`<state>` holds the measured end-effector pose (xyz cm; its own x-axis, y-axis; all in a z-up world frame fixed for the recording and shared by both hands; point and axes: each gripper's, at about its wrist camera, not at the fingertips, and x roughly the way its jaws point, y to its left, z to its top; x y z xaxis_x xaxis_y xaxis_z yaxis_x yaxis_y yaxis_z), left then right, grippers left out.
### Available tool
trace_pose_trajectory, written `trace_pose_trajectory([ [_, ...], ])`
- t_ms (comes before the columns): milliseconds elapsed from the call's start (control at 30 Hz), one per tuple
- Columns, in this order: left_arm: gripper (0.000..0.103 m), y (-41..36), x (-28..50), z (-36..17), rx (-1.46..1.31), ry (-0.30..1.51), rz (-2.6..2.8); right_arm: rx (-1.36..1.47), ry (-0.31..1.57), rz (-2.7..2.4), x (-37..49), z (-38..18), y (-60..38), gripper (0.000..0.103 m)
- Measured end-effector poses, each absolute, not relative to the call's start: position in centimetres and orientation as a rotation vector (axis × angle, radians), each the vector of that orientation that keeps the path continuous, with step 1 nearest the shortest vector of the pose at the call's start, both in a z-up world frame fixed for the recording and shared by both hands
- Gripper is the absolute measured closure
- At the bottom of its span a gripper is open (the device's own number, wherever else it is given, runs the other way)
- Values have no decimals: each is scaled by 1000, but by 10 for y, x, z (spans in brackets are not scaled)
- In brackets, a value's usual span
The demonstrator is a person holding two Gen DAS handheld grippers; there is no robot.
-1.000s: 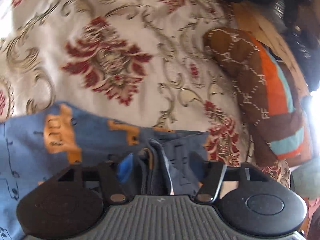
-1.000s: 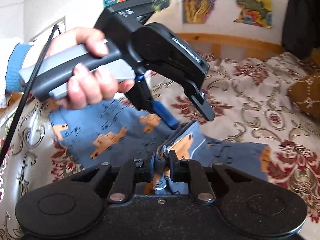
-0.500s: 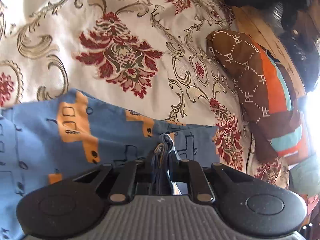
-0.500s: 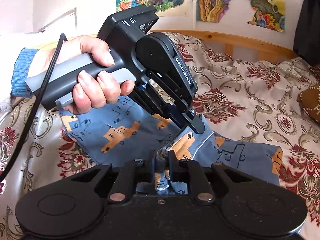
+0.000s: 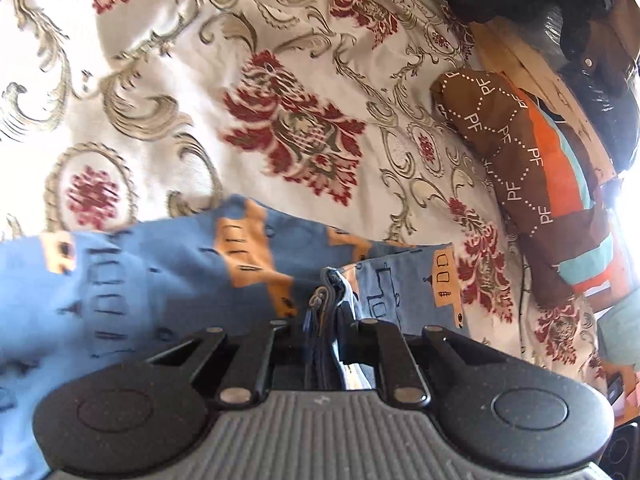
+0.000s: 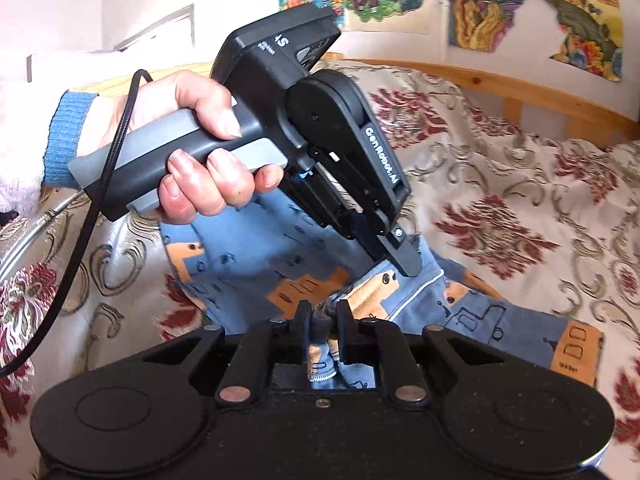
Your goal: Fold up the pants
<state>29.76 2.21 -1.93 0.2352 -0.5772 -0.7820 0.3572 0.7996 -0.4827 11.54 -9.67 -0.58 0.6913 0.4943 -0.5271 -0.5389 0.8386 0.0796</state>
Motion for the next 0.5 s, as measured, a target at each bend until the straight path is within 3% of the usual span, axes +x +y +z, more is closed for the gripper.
trace_pose_trajectory([
  [500, 88, 69, 297, -33, -194, 1175, -566, -95, 616, 679, 136, -19, -50, 89],
])
